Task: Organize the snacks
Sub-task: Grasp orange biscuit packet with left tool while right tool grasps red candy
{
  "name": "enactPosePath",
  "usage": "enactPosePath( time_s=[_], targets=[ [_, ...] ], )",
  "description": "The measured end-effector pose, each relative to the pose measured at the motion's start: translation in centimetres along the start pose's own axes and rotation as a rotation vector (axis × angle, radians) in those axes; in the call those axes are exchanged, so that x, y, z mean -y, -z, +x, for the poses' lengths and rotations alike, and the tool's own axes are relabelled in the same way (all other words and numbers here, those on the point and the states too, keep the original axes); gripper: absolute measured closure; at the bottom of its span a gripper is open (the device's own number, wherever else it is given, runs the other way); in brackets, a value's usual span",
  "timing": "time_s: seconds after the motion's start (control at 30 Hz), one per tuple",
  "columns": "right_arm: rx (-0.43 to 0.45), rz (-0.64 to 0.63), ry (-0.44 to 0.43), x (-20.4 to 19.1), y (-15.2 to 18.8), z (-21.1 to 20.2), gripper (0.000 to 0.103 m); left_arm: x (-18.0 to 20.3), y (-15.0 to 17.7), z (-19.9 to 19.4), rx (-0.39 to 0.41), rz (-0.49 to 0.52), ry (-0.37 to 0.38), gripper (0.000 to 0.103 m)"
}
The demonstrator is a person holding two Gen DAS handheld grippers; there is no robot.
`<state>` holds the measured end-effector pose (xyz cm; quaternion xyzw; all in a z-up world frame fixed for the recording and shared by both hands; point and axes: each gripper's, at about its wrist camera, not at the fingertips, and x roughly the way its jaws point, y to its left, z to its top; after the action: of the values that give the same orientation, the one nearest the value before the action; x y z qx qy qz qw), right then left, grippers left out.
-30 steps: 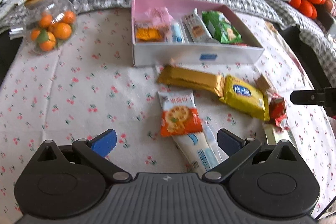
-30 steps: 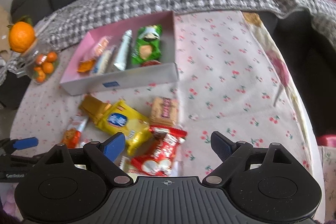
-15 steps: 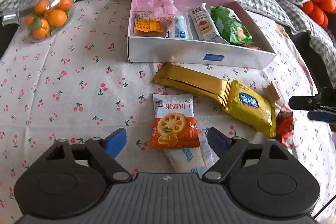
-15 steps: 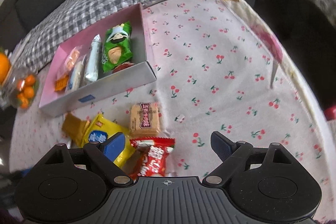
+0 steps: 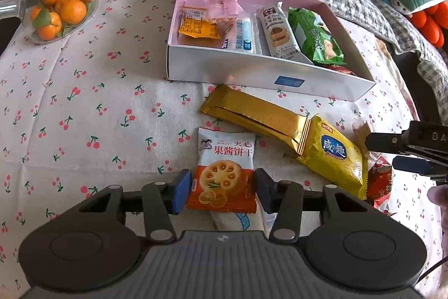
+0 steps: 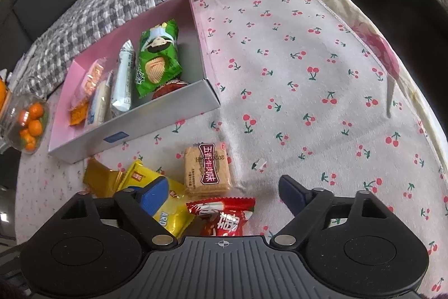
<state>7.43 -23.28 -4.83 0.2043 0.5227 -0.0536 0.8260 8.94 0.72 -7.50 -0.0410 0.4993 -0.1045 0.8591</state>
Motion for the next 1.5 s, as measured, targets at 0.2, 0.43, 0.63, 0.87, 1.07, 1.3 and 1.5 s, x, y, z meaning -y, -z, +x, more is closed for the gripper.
enactPosePath(
  time_s=[0.2, 0.43, 0.63, 0.87, 1.07, 1.3, 1.5],
  targets=[
    [-0.013, -0.046, 0.009, -0.4, 0.0, 0.3, 0.042, -0.1, -0.1, -0.1, 0.001, 0.003, -0.009, 0.059],
    [-0.008, -0.078, 0.002, -0.6, 0.1, 0.2, 0.053, -0.3, 0.0, -0.3, 0.003, -0.003, -0.018, 0.060],
    [0.004, -0.091, 0.007, -0.8, 0.1, -0.1, 0.053, -0.7, -0.2, -0.8, 0.014, -0.017, -0.026, 0.060],
    [0.014, -0.079, -0.003, -0.7, 0.0, -0.6, 0.053, -1.1, -0.3, -1.4, 0.031, -0.031, -0.024, 0.060],
    [0.035, -0.064, -0.036, -0.8, -0.3, -1.6, 0.054, -1.3, -0.5, -2.0, 0.050, -0.046, -0.015, 0.060],
    [0.069, -0.034, -0.082, -1.0, -0.9, -2.9, 0.053, -1.3, -0.9, -2.9, 0.086, -0.058, -0.006, 0.060],
    [0.091, -0.005, -0.130, -1.1, -1.7, -3.8, 0.053, -1.3, -1.3, -3.2, 0.107, -0.066, -0.002, 0.060]
  ],
)
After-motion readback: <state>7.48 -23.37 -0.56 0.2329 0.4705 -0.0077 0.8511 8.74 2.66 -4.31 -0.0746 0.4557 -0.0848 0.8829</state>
